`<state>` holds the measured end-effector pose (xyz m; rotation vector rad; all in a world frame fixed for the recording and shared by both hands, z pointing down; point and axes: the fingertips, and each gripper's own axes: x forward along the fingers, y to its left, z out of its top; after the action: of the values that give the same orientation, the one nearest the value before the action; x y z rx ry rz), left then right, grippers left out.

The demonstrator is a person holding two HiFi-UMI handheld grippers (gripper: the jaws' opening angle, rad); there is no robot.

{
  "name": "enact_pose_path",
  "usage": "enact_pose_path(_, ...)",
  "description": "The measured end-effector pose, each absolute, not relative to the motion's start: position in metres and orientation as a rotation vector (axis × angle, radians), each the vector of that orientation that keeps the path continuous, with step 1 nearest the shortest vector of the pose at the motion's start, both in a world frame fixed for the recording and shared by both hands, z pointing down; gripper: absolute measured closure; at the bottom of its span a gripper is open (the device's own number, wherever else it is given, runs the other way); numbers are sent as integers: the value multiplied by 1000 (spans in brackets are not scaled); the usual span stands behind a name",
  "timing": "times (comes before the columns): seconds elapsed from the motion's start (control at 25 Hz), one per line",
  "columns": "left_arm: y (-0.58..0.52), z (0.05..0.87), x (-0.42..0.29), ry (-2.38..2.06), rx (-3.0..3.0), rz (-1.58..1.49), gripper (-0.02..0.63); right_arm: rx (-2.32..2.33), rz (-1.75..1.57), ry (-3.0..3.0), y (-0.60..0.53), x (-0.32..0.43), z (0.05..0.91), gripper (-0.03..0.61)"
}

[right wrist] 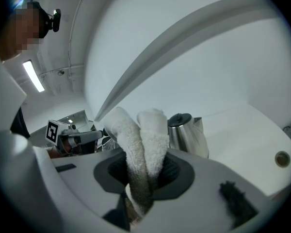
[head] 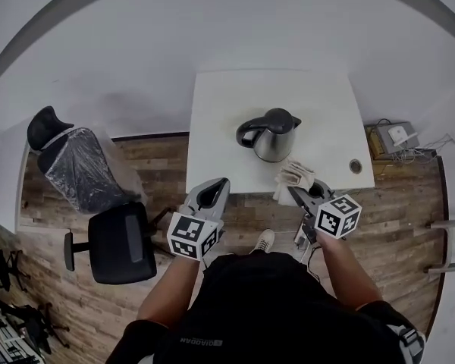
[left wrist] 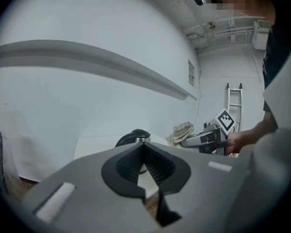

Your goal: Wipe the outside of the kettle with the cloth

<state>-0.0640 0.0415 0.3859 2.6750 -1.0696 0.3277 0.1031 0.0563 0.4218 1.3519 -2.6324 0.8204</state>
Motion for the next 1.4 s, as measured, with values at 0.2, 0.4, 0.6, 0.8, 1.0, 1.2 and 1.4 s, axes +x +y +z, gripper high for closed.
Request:
enact_pose_path(0.2, 69, 382, -76, -1009, 2695, 304, 607, 1467, 817, -2602, 99, 95, 411, 485)
enact_pose_path(0.4, 98, 395, -82, -935, 2723, 299, 607, 1589, 790, -2544, 155, 91, 402, 485)
enact_pose_path(0.6, 121, 401, -75, -877, 2715, 277, 607, 1665, 756, -2465, 201, 97, 400, 485)
enact_pose_path(0.8, 145, 393, -76, -885, 2725, 275, 607, 1619, 681, -2468, 216, 100, 391, 485)
enact_pose_path(1.0, 150, 392, -71, -987, 2669, 256, 607, 1536, 649, -2502, 216, 112, 388, 485)
enact_pose_path(1.2, 166, 395, -47, -1044, 2628, 264, 607, 1439, 634, -2529, 220, 134, 391, 485)
enact_pose_path(1.4, 185, 401, -28, -1087, 2590, 285, 607, 1345, 625, -2564, 221, 143, 395, 485)
